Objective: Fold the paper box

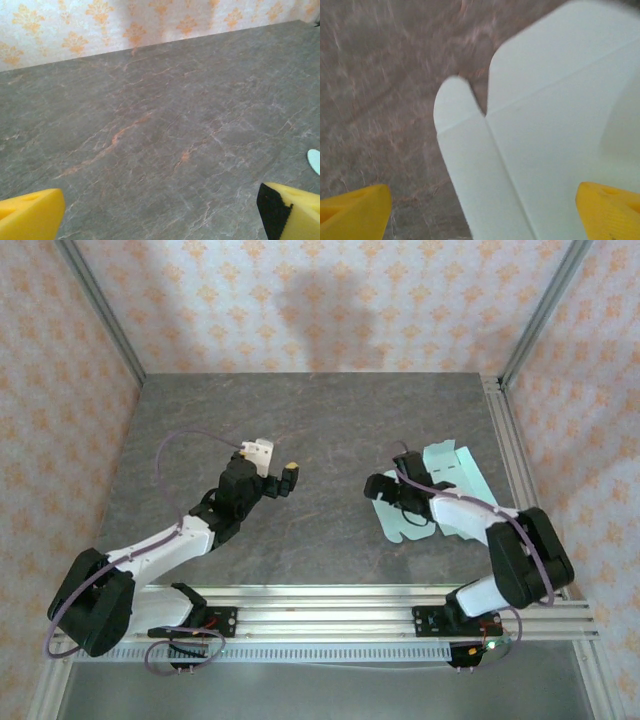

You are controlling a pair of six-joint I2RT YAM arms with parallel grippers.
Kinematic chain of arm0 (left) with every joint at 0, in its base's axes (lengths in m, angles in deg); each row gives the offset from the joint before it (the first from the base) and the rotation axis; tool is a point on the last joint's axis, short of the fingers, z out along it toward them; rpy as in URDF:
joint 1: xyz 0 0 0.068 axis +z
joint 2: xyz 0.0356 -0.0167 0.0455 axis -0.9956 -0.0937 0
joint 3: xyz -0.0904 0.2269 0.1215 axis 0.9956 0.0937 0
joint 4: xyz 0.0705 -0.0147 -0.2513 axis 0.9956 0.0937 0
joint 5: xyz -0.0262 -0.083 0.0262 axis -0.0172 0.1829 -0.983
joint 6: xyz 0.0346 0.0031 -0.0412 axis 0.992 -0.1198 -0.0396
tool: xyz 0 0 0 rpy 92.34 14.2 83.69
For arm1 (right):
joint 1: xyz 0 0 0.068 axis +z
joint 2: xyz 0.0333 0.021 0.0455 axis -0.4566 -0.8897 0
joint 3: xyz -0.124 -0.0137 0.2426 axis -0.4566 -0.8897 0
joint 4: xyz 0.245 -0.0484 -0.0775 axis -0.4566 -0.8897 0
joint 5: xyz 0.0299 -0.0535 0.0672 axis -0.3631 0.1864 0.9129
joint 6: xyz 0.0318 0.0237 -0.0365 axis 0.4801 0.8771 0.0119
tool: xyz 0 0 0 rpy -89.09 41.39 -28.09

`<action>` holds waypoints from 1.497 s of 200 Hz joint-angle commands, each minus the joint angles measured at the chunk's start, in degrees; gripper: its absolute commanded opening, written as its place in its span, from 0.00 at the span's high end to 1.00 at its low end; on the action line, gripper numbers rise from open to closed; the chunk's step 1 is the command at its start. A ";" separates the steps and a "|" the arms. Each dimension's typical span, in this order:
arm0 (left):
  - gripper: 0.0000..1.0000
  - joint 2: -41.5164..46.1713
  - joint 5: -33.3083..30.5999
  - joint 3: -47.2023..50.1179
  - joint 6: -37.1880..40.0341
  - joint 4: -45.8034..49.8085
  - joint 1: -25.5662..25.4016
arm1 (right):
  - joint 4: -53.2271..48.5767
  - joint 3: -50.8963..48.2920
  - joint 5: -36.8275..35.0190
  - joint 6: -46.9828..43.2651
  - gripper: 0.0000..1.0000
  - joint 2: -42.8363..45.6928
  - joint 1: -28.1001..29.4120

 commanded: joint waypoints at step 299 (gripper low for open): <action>0.36 -44.65 16.11 -34.66 -44.25 5.62 -11.61 | 4.11 0.08 -14.06 -4.37 0.06 10.15 -11.01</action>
